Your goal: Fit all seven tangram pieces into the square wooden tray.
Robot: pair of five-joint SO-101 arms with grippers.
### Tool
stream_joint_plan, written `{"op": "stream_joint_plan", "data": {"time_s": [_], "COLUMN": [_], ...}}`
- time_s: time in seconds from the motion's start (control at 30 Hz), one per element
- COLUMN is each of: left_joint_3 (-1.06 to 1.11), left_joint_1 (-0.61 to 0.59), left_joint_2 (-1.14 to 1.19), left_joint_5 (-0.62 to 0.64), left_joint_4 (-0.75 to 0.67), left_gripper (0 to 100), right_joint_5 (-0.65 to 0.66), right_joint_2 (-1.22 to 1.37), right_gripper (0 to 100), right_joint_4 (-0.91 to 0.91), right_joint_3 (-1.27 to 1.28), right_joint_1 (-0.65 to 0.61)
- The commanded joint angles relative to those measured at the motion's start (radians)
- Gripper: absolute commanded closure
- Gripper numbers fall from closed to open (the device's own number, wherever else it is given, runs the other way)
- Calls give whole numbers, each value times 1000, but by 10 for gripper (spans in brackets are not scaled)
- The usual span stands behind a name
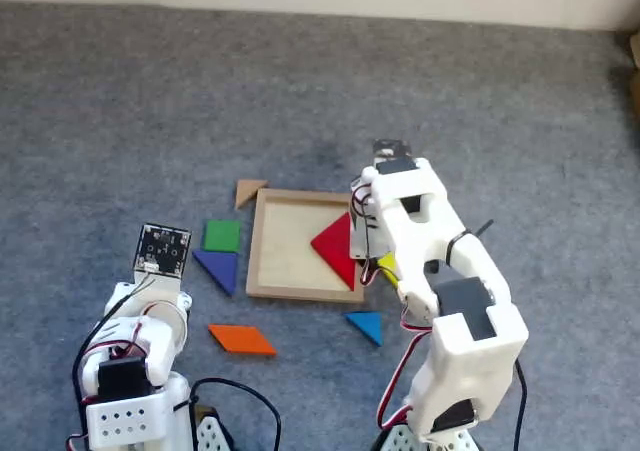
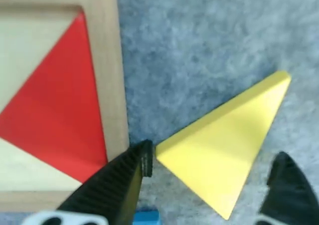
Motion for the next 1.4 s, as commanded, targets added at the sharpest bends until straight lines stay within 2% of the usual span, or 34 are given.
{"op": "stream_joint_plan", "data": {"time_s": [0.0, 0.43, 0.6, 0.73, 0.93, 1.37], "left_joint_3": [21, 21, 21, 21, 21, 21], "left_joint_1": [-10, -10, -10, -10, -10, -10], "left_joint_2": [-28, -28, -28, -28, -28, -28], "left_joint_5": [5, 5, 5, 5, 5, 5], "left_joint_4": [5, 5, 5, 5, 5, 5], "left_gripper": [993, 993, 993, 993, 993, 993], "right_joint_5": [20, 17, 21, 21, 31, 364], "right_joint_2": [-4, -4, -10, -13, -134, -305], "right_gripper": [707, 714, 776, 784, 784, 785], "right_joint_4": [16, 16, 16, 19, 56, 54], "right_joint_3": [-42, -47, -47, -48, -42, -21], "right_joint_1": [-13, 22, 39, 39, 41, -5]}}
